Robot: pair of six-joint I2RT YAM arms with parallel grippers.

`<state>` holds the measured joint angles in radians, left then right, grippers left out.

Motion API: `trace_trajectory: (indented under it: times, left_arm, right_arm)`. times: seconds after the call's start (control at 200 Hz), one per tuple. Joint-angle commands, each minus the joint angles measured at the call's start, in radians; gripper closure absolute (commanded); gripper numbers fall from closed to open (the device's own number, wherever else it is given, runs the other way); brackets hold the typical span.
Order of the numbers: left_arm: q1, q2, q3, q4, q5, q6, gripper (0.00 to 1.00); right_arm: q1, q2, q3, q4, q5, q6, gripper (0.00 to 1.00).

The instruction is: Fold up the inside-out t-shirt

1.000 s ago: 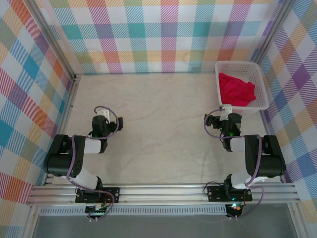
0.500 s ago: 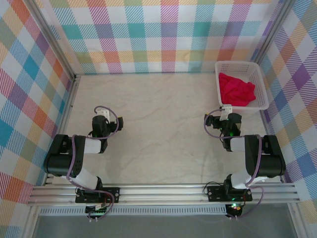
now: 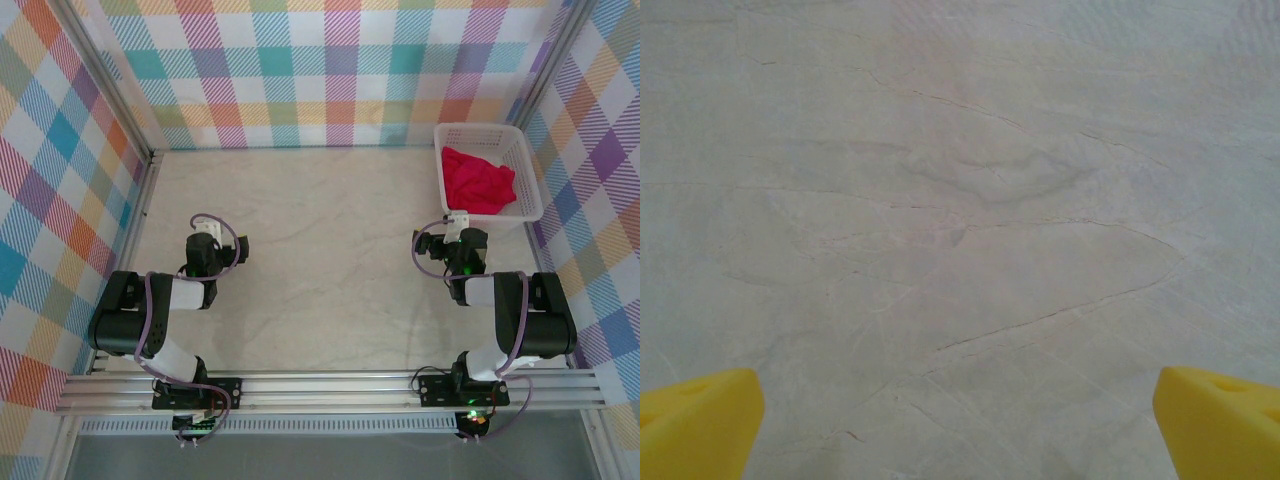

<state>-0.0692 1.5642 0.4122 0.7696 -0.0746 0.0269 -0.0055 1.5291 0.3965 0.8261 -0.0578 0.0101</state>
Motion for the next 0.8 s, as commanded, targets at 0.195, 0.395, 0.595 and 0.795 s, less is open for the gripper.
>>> trace_trajectory:
  times: [0.195, 0.395, 0.595, 0.795]
  left_arm:
    - [0.006, -0.001, 0.02, 0.016, 0.01, 0.007, 0.0]
    - [0.006, -0.002, 0.02, 0.016, 0.011, 0.007, 0.0]
    - [0.006, -0.002, 0.02, 0.016, 0.011, 0.007, 0.0]
    - [0.006, -0.001, 0.02, 0.015, 0.01, 0.007, 0.0]
  right_arm:
    - [0.006, 0.005, 0.01, 0.015, -0.014, -0.015, 0.0]
    - [0.041, -0.131, -0.014, -0.051, 0.107, -0.011, 0.0]
    - [0.068, -0.415, 0.193, -0.592, 0.232, 0.159, 0.0]
    - [0.023, -0.337, 0.46, -0.962, 0.412, 0.603, 0.0]
